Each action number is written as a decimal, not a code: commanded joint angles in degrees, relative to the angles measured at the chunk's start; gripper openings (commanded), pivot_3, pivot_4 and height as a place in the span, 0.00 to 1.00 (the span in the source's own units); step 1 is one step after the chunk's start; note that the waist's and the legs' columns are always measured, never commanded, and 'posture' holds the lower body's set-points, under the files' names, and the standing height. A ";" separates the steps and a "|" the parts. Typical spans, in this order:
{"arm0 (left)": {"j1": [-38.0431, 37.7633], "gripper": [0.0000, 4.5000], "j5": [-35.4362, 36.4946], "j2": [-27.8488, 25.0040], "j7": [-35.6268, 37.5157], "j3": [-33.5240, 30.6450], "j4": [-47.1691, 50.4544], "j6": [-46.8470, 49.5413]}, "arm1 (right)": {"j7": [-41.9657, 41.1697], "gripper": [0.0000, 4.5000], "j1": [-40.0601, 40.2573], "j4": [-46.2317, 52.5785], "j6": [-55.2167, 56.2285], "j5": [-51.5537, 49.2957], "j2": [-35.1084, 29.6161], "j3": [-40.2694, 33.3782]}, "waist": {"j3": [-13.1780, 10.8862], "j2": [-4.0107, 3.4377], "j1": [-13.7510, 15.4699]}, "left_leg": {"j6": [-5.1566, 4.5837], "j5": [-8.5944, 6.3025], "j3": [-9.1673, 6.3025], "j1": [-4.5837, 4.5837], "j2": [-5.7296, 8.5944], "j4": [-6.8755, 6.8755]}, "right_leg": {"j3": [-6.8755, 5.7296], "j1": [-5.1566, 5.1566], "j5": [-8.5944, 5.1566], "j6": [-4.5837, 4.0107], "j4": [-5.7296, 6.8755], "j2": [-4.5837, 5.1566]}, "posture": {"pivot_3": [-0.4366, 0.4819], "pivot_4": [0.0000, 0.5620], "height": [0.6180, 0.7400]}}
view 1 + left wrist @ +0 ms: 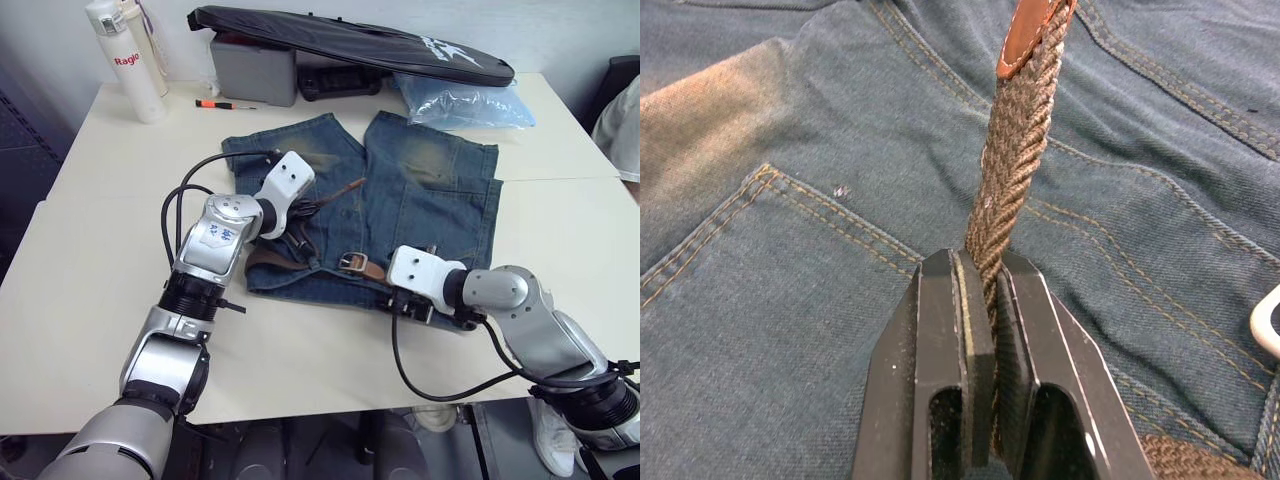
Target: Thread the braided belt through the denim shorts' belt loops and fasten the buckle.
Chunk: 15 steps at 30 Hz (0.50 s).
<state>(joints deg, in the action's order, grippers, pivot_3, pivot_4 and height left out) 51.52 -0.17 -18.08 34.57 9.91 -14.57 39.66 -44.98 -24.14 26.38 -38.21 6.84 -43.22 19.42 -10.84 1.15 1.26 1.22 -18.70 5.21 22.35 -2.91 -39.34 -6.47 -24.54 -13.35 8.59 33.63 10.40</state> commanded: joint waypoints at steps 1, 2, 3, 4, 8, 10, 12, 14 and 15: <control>1.31 0.00 0.15 0.29 0.07 0.28 1.10 -1.61 | 2.33 0.98 -0.88 -0.51 -0.19 0.75 1.62 -2.03 | 0.00 0.00 0.00 | 0.00 0.00 0.00 0.00 0.00 0.00 | 0.00 0.00 0.00 0.00 0.00 0.00 | 0.48 0.27 1.00; 1.13 0.00 0.22 0.38 0.10 0.34 1.36 -1.53 | 2.47 0.98 -1.25 -0.17 -0.68 0.32 2.09 -2.62 | 0.00 0.00 0.00 | 0.00 0.00 0.00 0.00 0.00 0.00 | 0.00 0.00 0.00 0.00 0.00 0.00 | 0.48 0.27 1.00; 0.98 0.00 0.25 0.43 0.10 0.39 1.54 -1.46 | 2.41 0.98 -1.53 0.10 -0.99 0.19 2.29 -2.85 | 0.00 0.00 -0.01 | 0.00 0.00 0.00 0.00 0.00 0.00 | 0.00 0.00 0.00 0.00 0.01 0.00 | 0.48 0.27 1.00; 0.85 0.00 0.29 0.48 0.11 0.43 1.68 -1.42 | 2.25 0.98 -1.80 0.30 -1.08 0.34 2.25 -2.76 | 0.00 0.00 -0.03 | 0.00 0.00 0.00 0.00 0.00 0.00 | 0.00 0.00 0.00 0.00 0.01 0.00 | 0.48 0.27 1.00; 0.60 0.00 0.34 0.63 0.28 0.61 1.96 -1.25 | 2.48 0.98 -2.49 0.23 -0.56 1.88 2.35 -1.20 | 0.00 0.00 -0.04 | 0.00 0.00 0.00 0.00 0.00 0.00 | 0.00 0.00 0.00 0.00 0.00 0.00 | 0.48 0.27 1.00; 0.62 0.00 0.37 0.65 0.37 0.67 1.96 -1.17 | 2.96 0.98 -2.45 -0.13 -0.52 2.16 3.06 -0.82 | 0.00 0.00 -0.03 | 0.00 0.00 0.00 0.00 0.00 0.00 | 0.00 0.00 0.00 0.00 0.00 0.00 | 0.48 0.27 1.00; 0.61 0.00 0.40 0.62 0.44 0.71 2.03 -1.10 | 3.89 0.87 -1.99 -0.46 -0.86 2.48 3.94 -0.67 | 0.00 0.00 -0.04 | 0.00 0.00 0.00 0.00 0.00 0.00 | 0.00 0.00 0.00 0.00 0.00 0.00 | 0.48 0.27 1.00; 0.51 0.00 0.42 0.46 0.56 0.73 2.23 -1.00 | 4.71 0.69 -1.65 -0.24 -2.42 1.36 5.86 -1.58 | 0.00 0.00 -0.04 | 0.00 0.00 0.00 0.00 0.00 0.00 | 0.00 0.00 0.00 0.00 0.00 0.00 | 0.48 0.27 1.00; 0.47 0.00 0.43 0.39 0.59 0.74 2.29 -0.98 | 4.90 0.59 -1.57 -0.08 -3.03 0.87 6.56 -1.96 | 0.00 0.00 -0.06 | 0.00 0.00 0.00 0.00 0.00 0.00 | 0.00 0.00 0.00 0.00 0.00 0.00 | 0.48 0.27 1.00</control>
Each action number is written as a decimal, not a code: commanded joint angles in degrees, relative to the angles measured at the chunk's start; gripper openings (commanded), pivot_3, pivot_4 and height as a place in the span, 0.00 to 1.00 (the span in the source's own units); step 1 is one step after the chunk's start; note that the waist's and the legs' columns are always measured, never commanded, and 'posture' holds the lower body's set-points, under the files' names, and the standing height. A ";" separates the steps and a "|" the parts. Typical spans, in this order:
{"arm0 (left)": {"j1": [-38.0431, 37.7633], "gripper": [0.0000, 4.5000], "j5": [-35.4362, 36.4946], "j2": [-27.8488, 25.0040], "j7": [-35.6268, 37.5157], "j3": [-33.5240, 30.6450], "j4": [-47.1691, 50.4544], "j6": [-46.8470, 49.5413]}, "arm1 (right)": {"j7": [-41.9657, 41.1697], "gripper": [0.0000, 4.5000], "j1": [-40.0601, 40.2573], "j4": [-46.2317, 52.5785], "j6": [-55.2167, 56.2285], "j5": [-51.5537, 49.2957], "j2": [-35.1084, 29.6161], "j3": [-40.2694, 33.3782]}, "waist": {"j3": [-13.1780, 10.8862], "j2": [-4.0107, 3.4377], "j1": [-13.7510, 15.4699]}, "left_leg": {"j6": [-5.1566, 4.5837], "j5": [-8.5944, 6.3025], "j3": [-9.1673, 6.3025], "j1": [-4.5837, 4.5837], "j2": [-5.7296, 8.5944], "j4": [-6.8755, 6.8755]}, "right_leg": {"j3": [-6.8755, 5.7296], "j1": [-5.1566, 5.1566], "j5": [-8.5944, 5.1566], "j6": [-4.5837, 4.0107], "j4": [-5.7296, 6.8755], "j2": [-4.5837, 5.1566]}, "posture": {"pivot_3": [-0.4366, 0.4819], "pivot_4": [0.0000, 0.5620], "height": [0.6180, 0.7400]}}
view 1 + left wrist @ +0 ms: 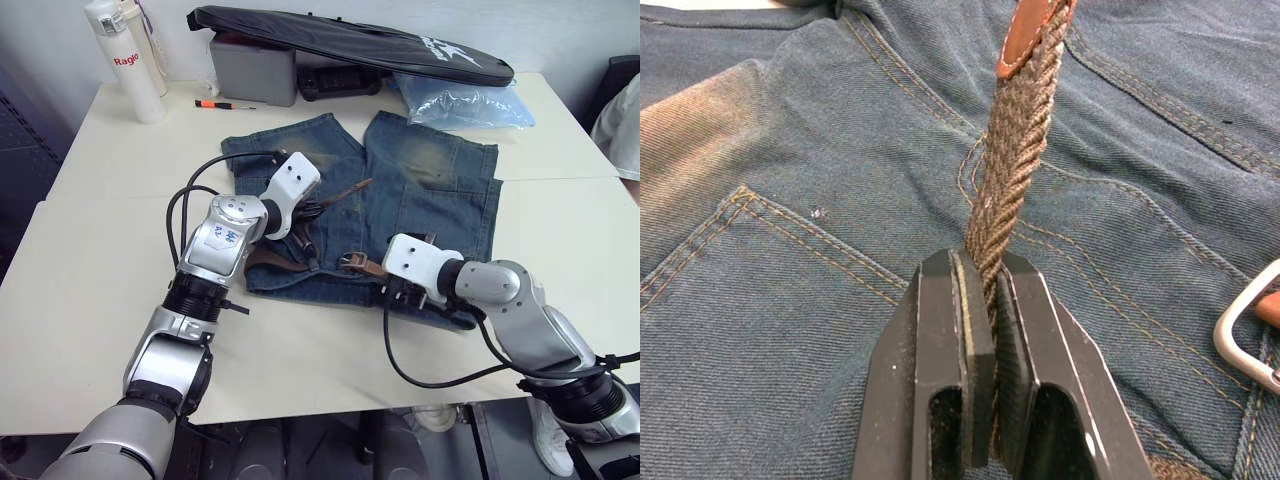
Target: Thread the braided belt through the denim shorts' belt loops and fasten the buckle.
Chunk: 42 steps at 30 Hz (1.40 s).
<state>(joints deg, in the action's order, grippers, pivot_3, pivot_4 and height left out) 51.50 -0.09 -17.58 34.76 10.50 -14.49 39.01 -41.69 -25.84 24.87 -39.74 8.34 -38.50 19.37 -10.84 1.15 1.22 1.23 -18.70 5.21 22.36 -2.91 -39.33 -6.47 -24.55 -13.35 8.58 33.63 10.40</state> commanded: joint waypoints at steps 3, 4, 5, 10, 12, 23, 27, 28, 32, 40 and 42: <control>0.27 0.00 0.43 -0.22 0.19 -0.08 2.50 0.01 | 2.54 0.28 0.66 1.69 -3.14 -1.19 3.47 -2.91 | 0.00 0.00 -0.01 | 0.00 0.00 0.00 0.00 0.00 0.00 | 0.00 0.00 0.00 0.00 0.00 0.00 | 0.48 0.27 1.00; 0.20 0.00 0.45 -0.22 0.07 -0.17 2.59 0.11 | 2.94 0.16 0.87 1.72 -3.69 -1.45 4.00 -3.34 | 0.00 0.00 -0.01 | 0.00 0.00 0.00 0.00 0.00 0.00 | 0.00 0.00 0.00 0.00 0.00 0.00 | 0.48 0.27 1.00; 0.15 0.00 0.70 0.22 -0.89 -0.95 2.75 0.83 | 4.00 0.05 1.11 1.39 -4.49 -1.76 5.11 -4.46 | 0.00 0.00 0.00 | 0.00 0.00 0.00 0.00 0.00 0.00 | 0.00 0.00 0.00 0.00 0.00 0.00 | 0.48 0.27 1.00; 2.66 0.00 4.55 4.84 -5.69 -6.66 2.72 7.69 | 12.20 0.00 2.26 1.22 -11.04 -1.83 13.13 -9.51 | 0.00 0.01 0.05 | 0.00 0.00 0.00 0.01 0.00 -0.01 | 0.00 0.00 0.00 0.00 0.02 0.00 | 0.48 0.27 1.00; 3.13 0.00 5.24 5.82 -6.54 -7.33 3.19 9.72 | 14.73 0.00 2.67 1.28 -13.14 -1.58 15.71 -10.56 | 0.01 0.01 0.08 | 0.00 0.00 -0.02 0.01 0.00 -0.02 | 0.00 0.01 0.00 0.00 0.03 0.00 | 0.48 0.27 1.00; -1.37 0.00 7.38 3.26 -0.60 1.95 12.57 18.26 | 30.76 0.00 3.89 1.15 -20.84 -5.31 35.91 -24.47 | 0.04 -0.05 0.00 | 0.00 0.01 -0.01 -0.04 0.00 0.01 | 0.04 0.02 0.00 -0.02 0.07 0.00 | 0.48 0.27 1.00; -1.79 0.00 7.02 0.58 0.79 4.77 13.80 19.90 | 33.26 0.00 3.73 1.02 -20.82 -5.86 37.30 -25.57 | 0.04 -0.06 -0.05 | 0.01 0.01 -0.03 -0.04 0.00 0.02 | 0.04 0.01 0.00 -0.04 0.10 0.00 | 0.48 0.27 1.00; -1.80 0.00 6.87 -0.01 0.83 5.19 13.92 20.24 | 34.17 0.00 3.66 0.89 -20.71 -6.05 37.94 -26.24 | 0.04 -0.06 -0.02 | 0.01 0.01 -0.03 -0.04 0.00 0.03 | 0.04 0.00 -0.01 -0.04 0.09 0.00 | 0.48 0.27 1.00; -1.40 0.00 6.89 -2.17 1.62 6.22 14.57 21.02 | 36.41 0.00 3.28 0.50 -20.57 -7.25 39.74 -27.99 | 0.04 -0.06 -0.09 | 0.01 0.01 -0.04 -0.04 0.00 0.04 | 0.04 0.00 -0.01 -0.04 0.09 0.00 | 0.48 0.27 1.00; -1.72 0.00 7.53 -3.90 3.85 9.41 16.32 21.79 | 37.47 0.00 2.57 0.48 -19.97 -9.01 39.93 -26.91 | 0.04 -0.06 -0.10 | 0.00 0.00 -0.04 -0.03 0.00 0.05 | 0.04 0.00 -0.01 -0.06 0.08 0.00 | 0.48 0.27 1.00; -1.76 0.00 7.40 -3.68 3.71 9.66 16.30 21.73 | 37.19 0.00 2.56 0.72 -19.73 -9.49 39.53 -26.35 | 0.04 -0.06 -0.19 | 0.00 0.00 -0.04 -0.04 0.00 0.05 | 0.04 -0.01 -0.02 -0.06 0.09 0.00 | 0.48 0.27 1.00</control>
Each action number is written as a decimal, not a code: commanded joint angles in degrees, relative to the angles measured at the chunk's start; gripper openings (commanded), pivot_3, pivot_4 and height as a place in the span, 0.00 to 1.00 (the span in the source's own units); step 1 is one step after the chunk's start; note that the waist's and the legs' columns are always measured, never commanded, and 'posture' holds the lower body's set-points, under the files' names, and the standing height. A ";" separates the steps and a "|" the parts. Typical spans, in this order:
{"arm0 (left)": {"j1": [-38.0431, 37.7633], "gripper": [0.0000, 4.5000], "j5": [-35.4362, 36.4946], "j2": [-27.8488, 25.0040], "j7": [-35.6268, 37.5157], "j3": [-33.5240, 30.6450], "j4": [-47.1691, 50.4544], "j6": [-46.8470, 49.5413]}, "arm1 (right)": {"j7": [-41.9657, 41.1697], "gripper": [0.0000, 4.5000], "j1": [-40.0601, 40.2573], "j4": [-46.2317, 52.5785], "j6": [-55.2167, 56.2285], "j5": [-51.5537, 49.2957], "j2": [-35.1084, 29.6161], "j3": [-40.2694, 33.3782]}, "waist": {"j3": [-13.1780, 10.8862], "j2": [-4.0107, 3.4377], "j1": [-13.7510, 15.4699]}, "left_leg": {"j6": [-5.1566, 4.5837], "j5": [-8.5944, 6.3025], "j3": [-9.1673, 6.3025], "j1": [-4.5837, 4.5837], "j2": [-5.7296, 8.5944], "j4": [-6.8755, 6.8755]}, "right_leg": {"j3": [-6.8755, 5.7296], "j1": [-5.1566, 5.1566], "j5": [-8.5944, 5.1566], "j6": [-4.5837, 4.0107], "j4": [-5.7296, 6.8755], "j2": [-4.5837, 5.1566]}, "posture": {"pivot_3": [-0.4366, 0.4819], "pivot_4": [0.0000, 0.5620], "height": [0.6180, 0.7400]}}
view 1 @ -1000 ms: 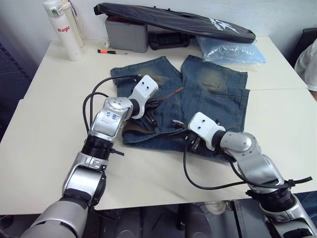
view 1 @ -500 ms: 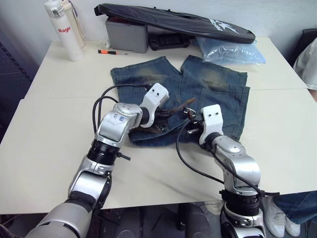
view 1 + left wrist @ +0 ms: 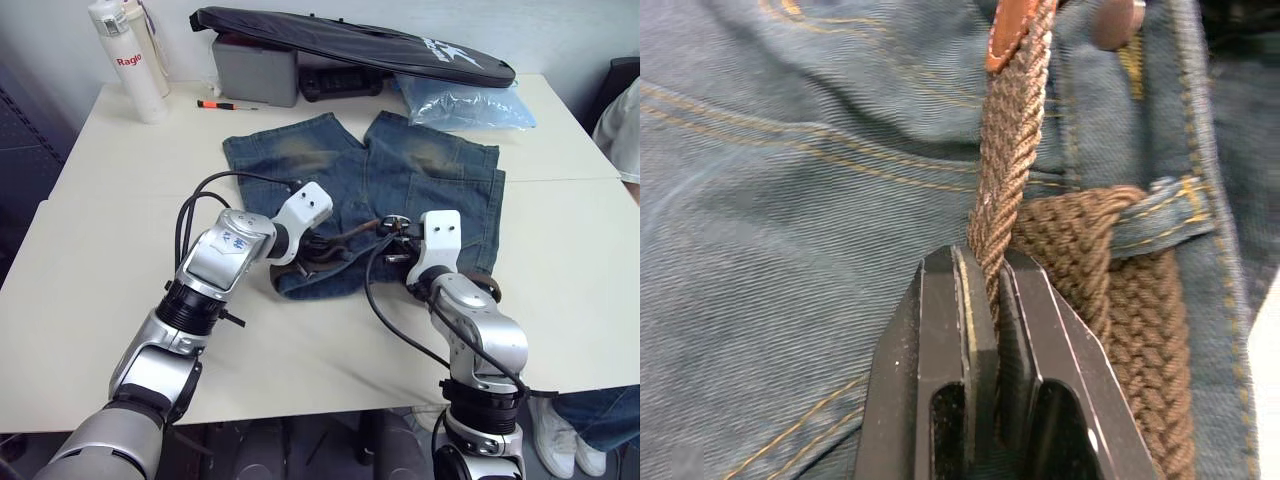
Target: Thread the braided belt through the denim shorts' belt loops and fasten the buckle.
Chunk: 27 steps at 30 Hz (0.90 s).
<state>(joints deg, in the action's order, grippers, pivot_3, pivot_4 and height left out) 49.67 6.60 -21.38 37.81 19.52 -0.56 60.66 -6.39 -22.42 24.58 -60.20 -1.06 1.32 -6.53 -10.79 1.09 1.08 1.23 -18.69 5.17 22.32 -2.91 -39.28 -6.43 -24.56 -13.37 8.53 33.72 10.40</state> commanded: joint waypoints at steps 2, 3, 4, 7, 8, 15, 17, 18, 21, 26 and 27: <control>0.19 0.00 0.54 0.41 0.43 0.76 1.96 -0.15 | 1.34 0.00 -0.83 1.38 1.19 -0.46 -0.70 0.21 | 0.00 0.00 -0.10 | 0.00 0.00 0.00 0.00 0.00 0.02 | 0.00 0.00 0.00 0.00 -0.01 0.00 | 0.48 0.27 1.00; 0.45 0.00 0.46 0.75 0.13 0.62 1.42 -0.25 | 1.03 0.00 -0.78 1.65 1.45 -0.50 -1.00 0.81 | 0.00 0.00 -0.12 | 0.00 0.00 0.00 0.00 0.00 0.02 | 0.00 -0.01 0.00 0.00 -0.01 0.00 | 0.48 0.27 1.00; 0.72 0.00 0.36 1.05 -0.12 0.53 0.91 -0.36 | 0.94 0.00 -0.71 1.88 1.51 -0.51 -1.15 1.21 | 0.00 0.00 -0.15 | 0.00 0.00 0.00 0.00 0.00 0.02 | 0.00 -0.01 0.00 0.00 -0.01 0.00 | 0.48 0.27 1.00; 1.38 0.00 -0.09 2.19 -1.44 -0.13 -0.64 -1.32 | 0.66 0.00 -0.47 2.39 1.53 -0.95 -1.35 1.94 | 0.00 0.00 -0.25 | 0.00 0.00 0.00 0.00 0.00 0.03 | 0.00 -0.01 0.00 -0.01 -0.02 0.00 | 0.48 0.27 1.00; 1.63 0.00 -0.20 2.69 -2.01 -0.49 -1.16 -1.53 | 0.13 0.00 -0.23 2.78 1.86 -1.19 -1.61 2.51 | 0.00 0.00 -0.28 | 0.00 0.00 0.00 0.00 0.00 0.03 | 0.00 -0.01 0.00 0.00 -0.02 0.00 | 0.48 0.27 1.00; 2.92 0.00 -0.09 4.84 -3.94 -1.83 -3.54 -1.71 | -1.34 0.00 0.83 4.43 4.12 -2.30 -2.44 4.95 | 0.00 0.00 -1.16 | 0.00 0.00 0.00 0.01 0.00 0.08 | 0.00 -0.02 0.00 0.00 -0.05 0.00 | 0.48 0.27 1.00; 3.09 0.00 0.01 5.30 -4.32 -2.14 -3.80 -1.53 | -1.31 0.00 1.02 4.50 4.53 -2.38 -2.55 5.09 | 0.00 0.00 -1.23 | 0.00 0.00 0.01 0.00 0.00 0.10 | 0.00 -0.02 0.00 0.00 -0.07 0.00 | 0.48 0.27 1.00; 3.10 0.00 0.18 5.62 -4.57 -2.43 -3.78 -1.01 | -1.21 0.00 1.06 4.59 4.75 -2.43 -2.60 5.08 | 0.00 0.00 -1.24 | 0.00 0.00 0.00 0.00 0.00 0.12 | 0.00 -0.03 0.00 0.00 -0.07 0.00 | 0.48 0.27 1.00; 2.90 0.00 0.34 6.02 -4.95 -2.60 -3.48 -0.19 | -1.09 0.00 1.04 4.71 5.30 -2.58 -2.67 5.02 | 0.00 0.00 -1.21 | 0.00 0.00 0.01 0.01 0.00 0.12 | 0.00 -0.03 0.00 0.00 -0.08 0.00 | 0.48 0.27 1.00; 2.78 0.00 0.30 6.37 -5.68 -3.07 -3.50 0.89 | -0.88 0.00 0.98 4.65 5.94 -2.68 -2.60 4.85 | 0.00 0.00 -1.22 | 0.00 0.00 0.01 0.01 0.00 0.12 | 0.00 -0.03 0.00 0.00 -0.08 0.00 | 0.48 0.27 1.00; 2.75 0.00 0.38 6.45 -5.98 -3.54 -3.57 1.27 | -0.71 0.00 0.93 4.65 6.08 -2.63 -2.56 4.70 | 0.00 0.00 -1.21 | 0.00 0.00 0.01 0.01 0.00 0.12 | 0.00 -0.03 0.00 0.00 -0.08 0.00 | 0.48 0.27 1.00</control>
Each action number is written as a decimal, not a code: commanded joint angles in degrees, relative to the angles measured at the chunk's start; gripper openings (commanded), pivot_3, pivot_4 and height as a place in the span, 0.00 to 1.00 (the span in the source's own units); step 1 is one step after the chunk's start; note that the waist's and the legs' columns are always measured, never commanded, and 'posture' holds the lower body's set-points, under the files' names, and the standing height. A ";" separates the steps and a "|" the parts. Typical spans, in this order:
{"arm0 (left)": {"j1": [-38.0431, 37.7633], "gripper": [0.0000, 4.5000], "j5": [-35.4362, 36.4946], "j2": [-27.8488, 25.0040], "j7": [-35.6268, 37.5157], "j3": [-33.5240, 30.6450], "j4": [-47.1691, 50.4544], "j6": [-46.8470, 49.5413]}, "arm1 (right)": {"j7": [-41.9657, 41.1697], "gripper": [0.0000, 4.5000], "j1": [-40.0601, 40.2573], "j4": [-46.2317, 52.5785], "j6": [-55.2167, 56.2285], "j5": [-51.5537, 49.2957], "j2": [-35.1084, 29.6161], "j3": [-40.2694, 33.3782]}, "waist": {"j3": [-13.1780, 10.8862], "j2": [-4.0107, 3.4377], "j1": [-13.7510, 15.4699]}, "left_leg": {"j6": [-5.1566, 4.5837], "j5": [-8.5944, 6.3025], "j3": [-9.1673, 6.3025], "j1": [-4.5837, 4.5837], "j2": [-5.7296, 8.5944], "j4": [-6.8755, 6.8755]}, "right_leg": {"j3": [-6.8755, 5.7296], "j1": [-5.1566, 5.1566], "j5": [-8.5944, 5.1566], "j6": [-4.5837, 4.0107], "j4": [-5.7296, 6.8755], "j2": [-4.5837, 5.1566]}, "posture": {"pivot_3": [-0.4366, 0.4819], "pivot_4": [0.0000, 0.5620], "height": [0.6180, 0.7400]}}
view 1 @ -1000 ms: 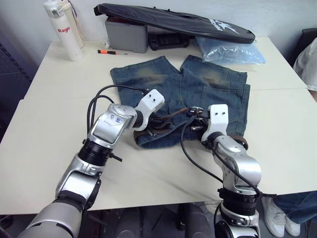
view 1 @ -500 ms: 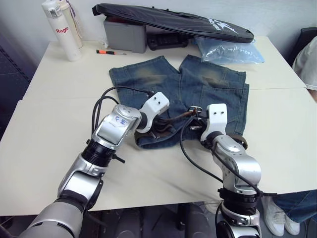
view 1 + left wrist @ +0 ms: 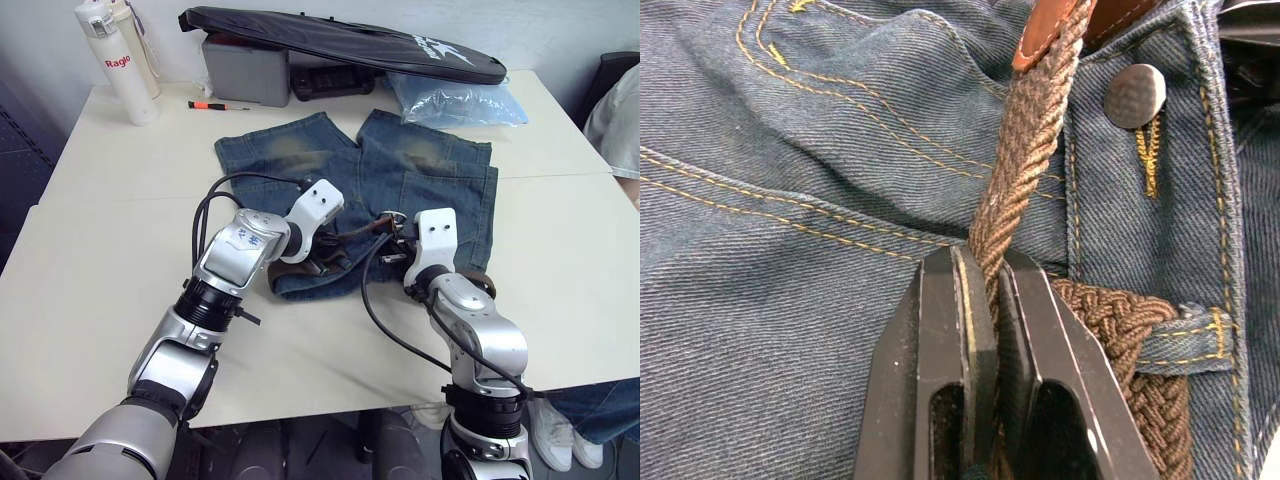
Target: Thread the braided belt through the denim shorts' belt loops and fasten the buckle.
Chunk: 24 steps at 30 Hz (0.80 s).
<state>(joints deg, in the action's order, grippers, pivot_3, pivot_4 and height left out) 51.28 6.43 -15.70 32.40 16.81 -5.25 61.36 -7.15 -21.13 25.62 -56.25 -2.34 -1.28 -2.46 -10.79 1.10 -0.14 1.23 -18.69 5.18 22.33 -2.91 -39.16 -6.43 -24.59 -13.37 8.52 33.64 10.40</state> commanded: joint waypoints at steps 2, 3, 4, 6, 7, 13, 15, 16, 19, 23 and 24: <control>1.01 0.00 0.68 0.72 -1.23 -1.91 1.07 1.39 | 0.41 0.00 -0.47 3.58 2.46 -1.27 0.12 0.21 | 0.00 0.00 -0.01 | 0.00 0.00 0.00 0.00 0.00 0.00 | 0.00 0.00 0.00 0.00 0.00 0.00 | 0.48 0.27 1.00; 0.90 0.00 0.76 0.75 -1.55 -2.41 1.12 1.69 | 0.49 0.00 -0.51 3.58 2.55 -1.31 0.09 0.14 | 0.00 0.00 -0.03 | 0.00 0.00 0.00 0.00 0.00 0.00 | 0.00 0.00 0.00 0.00 0.00 0.00 | 0.48 0.27 1.00; 0.85 0.00 0.85 0.85 -1.82 -2.82 1.12 1.96 | 0.52 0.00 -0.56 3.55 2.62 -1.39 0.01 0.14 | 0.00 0.00 -0.04 | 0.00 0.00 0.00 0.00 0.00 0.00 | 0.00 0.00 0.00 0.00 0.00 0.00 | 0.48 0.27 1.00; 0.84 0.00 1.02 1.12 -2.12 -3.21 1.13 2.24 | 0.53 0.00 -0.54 3.60 2.79 -1.54 -0.15 0.43 | 0.00 0.00 -0.05 | 0.00 0.00 0.00 0.00 0.00 0.00 | 0.00 0.00 0.00 0.00 0.00 0.00 | 0.48 0.27 1.00; 0.90 0.00 1.25 1.44 -2.20 -3.59 1.12 2.35 | 0.53 0.00 -0.51 3.65 2.90 -1.54 -0.23 0.68 | 0.00 0.00 -0.04 | 0.00 0.00 0.00 0.00 0.00 0.00 | 0.00 0.00 0.00 0.00 0.00 0.00 | 0.48 0.27 1.00; 1.85 0.00 1.45 2.73 -2.94 -4.96 0.94 1.84 | -0.18 0.00 -0.57 3.53 3.27 -1.73 -0.99 1.99 | 0.00 0.00 -0.05 | 0.00 0.00 0.00 0.00 0.00 0.01 | 0.00 -0.01 0.00 0.00 0.00 0.00 | 0.48 0.27 1.00; 2.01 0.00 1.47 3.30 -3.04 -4.98 1.00 1.50 | -0.96 0.00 -0.41 3.67 3.04 -2.04 -1.43 3.05 | 0.00 0.00 -0.05 | 0.00 0.00 0.00 0.00 0.00 0.01 | 0.00 -0.01 0.00 0.00 -0.01 0.00 | 0.48 0.27 1.00; 2.03 0.00 1.48 3.56 -3.00 -4.83 1.08 1.22 | -1.66 0.00 -0.28 3.79 2.73 -2.17 -1.97 4.00 | 0.00 0.00 -0.05 | 0.00 0.00 0.00 0.00 0.00 0.01 | 0.00 -0.01 0.00 0.00 -0.02 0.00 | 0.48 0.27 1.00; 2.18 0.00 1.44 4.36 -3.09 -4.69 0.89 0.80 | -3.25 0.00 -0.04 3.85 1.88 -2.35 -3.52 6.35 | 0.00 0.00 -0.06 | 0.00 0.00 0.01 0.00 0.00 0.02 | 0.00 -0.01 0.00 0.00 -0.03 0.00 | 0.48 0.27 1.00; 1.98 0.00 1.62 5.29 -2.82 -4.26 1.37 0.87 | -4.16 0.00 -0.09 3.73 1.61 -2.62 -4.58 7.73 | 0.00 0.00 -0.19 | 0.00 0.00 0.01 0.00 0.00 0.04 | 0.00 -0.02 0.00 0.00 -0.03 -0.01 | 0.48 0.27 1.00; 1.74 0.00 1.61 5.51 -2.77 -3.99 1.69 0.95 | -4.52 0.00 -0.14 3.79 1.54 -2.72 -4.93 8.08 | 0.00 0.00 -0.20 | 0.00 0.00 0.01 0.00 0.00 0.04 | 0.00 -0.02 0.00 0.00 -0.04 -0.01 | 0.48 0.27 1.00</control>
<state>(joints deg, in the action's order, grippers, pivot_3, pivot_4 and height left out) 52.07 6.85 -10.98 29.40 12.30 -5.30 63.01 -10.24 -21.06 26.49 -55.10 -3.46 -5.90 4.09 -10.79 1.09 -0.34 1.23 -18.69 5.19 22.33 -2.92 -39.12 -6.43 -24.61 -13.37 8.52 33.60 10.39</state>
